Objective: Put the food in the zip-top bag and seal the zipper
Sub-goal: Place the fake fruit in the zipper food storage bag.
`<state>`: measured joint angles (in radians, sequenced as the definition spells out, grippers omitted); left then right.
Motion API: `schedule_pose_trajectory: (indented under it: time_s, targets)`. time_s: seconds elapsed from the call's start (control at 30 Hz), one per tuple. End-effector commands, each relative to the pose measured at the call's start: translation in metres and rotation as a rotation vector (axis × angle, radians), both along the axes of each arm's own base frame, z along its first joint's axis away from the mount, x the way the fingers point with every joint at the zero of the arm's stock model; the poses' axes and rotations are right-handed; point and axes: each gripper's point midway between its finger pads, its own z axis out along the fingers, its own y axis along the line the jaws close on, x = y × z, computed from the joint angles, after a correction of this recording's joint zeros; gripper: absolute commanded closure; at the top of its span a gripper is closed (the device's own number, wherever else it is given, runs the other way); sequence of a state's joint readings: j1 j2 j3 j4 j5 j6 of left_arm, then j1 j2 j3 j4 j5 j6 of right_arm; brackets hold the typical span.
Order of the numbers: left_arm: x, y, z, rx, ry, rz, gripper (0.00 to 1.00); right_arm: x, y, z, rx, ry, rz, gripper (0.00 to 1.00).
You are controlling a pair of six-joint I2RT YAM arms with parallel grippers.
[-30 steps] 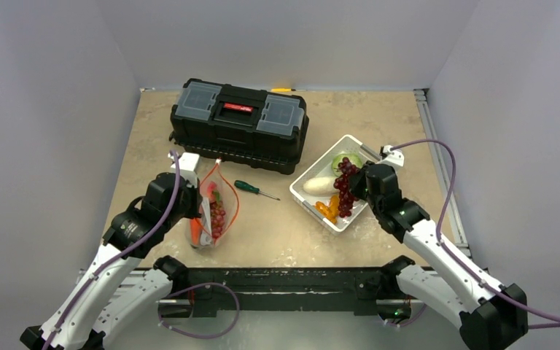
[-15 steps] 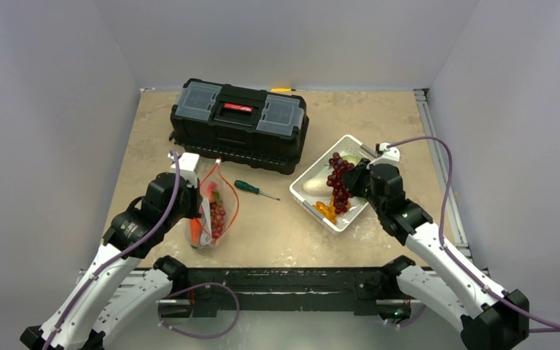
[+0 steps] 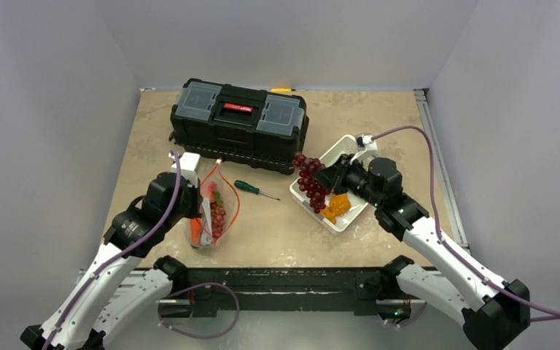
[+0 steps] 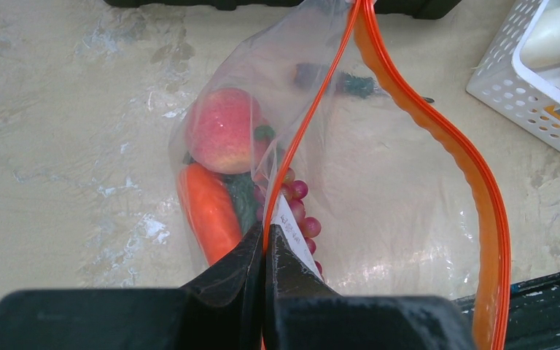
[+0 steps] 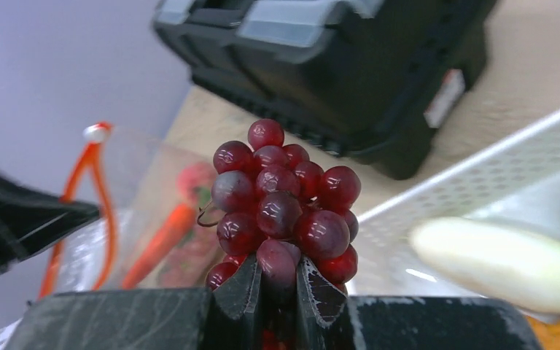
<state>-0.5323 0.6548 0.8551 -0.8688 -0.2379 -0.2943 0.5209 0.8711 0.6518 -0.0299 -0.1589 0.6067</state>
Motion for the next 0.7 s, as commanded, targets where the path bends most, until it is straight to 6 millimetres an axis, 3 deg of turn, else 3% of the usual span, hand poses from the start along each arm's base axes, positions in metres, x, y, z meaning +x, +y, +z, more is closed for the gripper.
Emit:
schedule_pose_trajectory:
  time_s: [0.0, 0.17, 0.43, 0.6, 0.67]
  targets:
    - [0.006, -0.005, 0.006, -0.01, -0.031, -0.015, 1.0, -0.024, 0.046, 0.09, 0.206, -0.179, 0.188, 1.0]
    - [0.006, -0.004, 0.005, -0.008, -0.03, -0.013, 1.0, -0.048, 0.092, 0.148, 0.373, -0.267, 0.345, 1.0]
    - [0.007, -0.003, 0.005, -0.003, -0.03, -0.002, 1.0, -0.075, 0.165, 0.207, 0.599, -0.392, 0.459, 1.0]
    - [0.007, -0.001, 0.005, 0.002, -0.03, 0.005, 1.0, -0.083, 0.195, 0.225, 0.733, -0.431, 0.469, 1.0]
    - [0.007, -0.001, 0.004, 0.003, -0.026, 0.004, 1.0, -0.081, 0.207, 0.224, 0.734, -0.439, 0.462, 1.0]
